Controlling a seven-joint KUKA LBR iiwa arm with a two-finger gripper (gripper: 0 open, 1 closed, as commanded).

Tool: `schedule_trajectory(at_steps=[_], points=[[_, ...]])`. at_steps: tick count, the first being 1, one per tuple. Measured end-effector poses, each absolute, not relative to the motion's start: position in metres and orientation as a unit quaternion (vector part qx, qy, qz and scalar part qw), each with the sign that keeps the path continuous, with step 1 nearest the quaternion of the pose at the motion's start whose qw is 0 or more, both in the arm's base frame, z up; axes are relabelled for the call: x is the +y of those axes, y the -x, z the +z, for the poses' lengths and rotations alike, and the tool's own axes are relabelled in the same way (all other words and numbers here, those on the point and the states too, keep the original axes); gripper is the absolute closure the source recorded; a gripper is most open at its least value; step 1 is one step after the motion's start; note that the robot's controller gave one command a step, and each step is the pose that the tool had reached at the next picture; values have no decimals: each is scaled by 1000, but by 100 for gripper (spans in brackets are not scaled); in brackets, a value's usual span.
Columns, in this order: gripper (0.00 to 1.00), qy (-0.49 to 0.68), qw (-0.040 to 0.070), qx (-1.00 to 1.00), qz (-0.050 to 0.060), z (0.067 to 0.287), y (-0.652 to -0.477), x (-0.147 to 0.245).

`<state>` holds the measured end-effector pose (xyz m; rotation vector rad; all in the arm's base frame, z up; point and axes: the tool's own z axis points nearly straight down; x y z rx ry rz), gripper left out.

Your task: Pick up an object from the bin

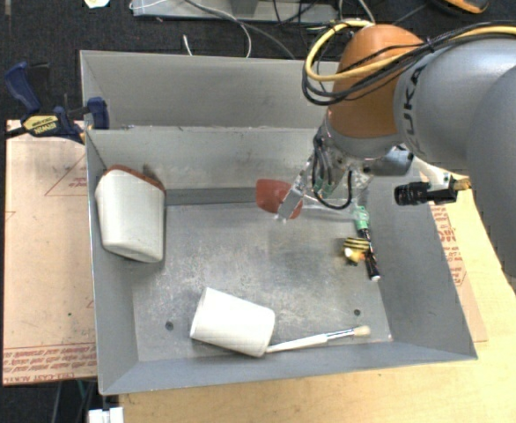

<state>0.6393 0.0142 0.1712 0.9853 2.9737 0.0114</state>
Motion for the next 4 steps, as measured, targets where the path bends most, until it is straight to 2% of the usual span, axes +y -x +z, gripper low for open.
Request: schedule_trajectory(at_steps=[1, 2, 4], points=[[100, -360, 6, 933, 6, 116, -648, -2], [100, -395, 9, 918, 7, 71, -648, 24], [100, -395, 9, 918, 7, 71, -648, 24]])
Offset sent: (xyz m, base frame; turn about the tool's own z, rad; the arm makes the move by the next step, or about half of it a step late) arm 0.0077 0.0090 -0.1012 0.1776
